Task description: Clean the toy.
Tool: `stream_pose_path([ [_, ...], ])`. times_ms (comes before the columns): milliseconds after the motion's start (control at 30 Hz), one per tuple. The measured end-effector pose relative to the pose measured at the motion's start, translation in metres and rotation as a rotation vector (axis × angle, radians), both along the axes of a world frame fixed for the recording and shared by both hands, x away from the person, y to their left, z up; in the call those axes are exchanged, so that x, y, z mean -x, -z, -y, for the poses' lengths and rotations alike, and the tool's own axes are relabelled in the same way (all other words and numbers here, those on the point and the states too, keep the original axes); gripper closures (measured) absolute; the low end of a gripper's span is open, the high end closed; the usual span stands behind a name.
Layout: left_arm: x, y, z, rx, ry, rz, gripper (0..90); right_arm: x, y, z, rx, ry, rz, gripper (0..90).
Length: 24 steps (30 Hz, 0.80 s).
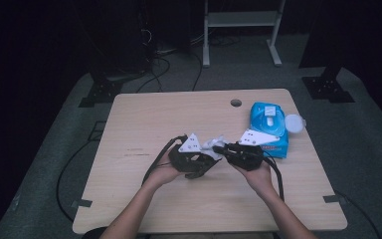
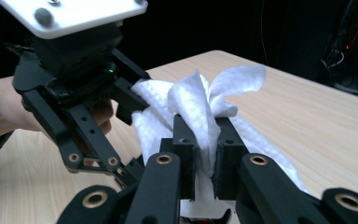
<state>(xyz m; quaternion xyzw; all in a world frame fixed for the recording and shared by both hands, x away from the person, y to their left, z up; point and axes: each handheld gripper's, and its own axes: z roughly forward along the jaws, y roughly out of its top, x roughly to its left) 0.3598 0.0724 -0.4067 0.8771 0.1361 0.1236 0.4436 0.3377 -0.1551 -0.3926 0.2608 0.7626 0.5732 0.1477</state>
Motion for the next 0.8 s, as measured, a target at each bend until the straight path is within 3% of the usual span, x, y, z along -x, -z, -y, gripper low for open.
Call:
stream_pose_path([
  [167,-0.001,0.0,-0.004,0.001,-0.009,-0.003,57.9,-0.004,0.005,0.008,-0.002,0.025,-0.021,81.3],
  [233,-0.001,0.0,-0.005,0.005,-0.011,-0.003,57.9,-0.008,0.013,0.017,0.0,0.069,-0.045,81.4],
  [333,-0.002,-0.001,-0.004,0.012,-0.003,-0.009,57.9,-0.008,0.014,0.018,-0.021,0.07,-0.054,81.4],
  [433,-0.001,-0.001,-0.003,0.017,0.0,-0.004,57.9,-0.002,0.003,0.006,-0.024,0.028,-0.01,81.4],
  [533,-0.001,-0.003,-0.005,0.017,0.0,-0.002,57.9,0.0,0.0,0.002,-0.015,0.014,0.005,81.4],
  [733,-0.001,-0.003,-0.008,0.02,-0.01,-0.004,57.9,-0.008,0.012,0.015,-0.011,0.059,-0.044,81.4],
  [800,-0.001,-0.005,-0.008,0.029,-0.011,-0.002,57.8,-0.013,0.02,0.021,-0.019,0.072,-0.083,81.4],
])
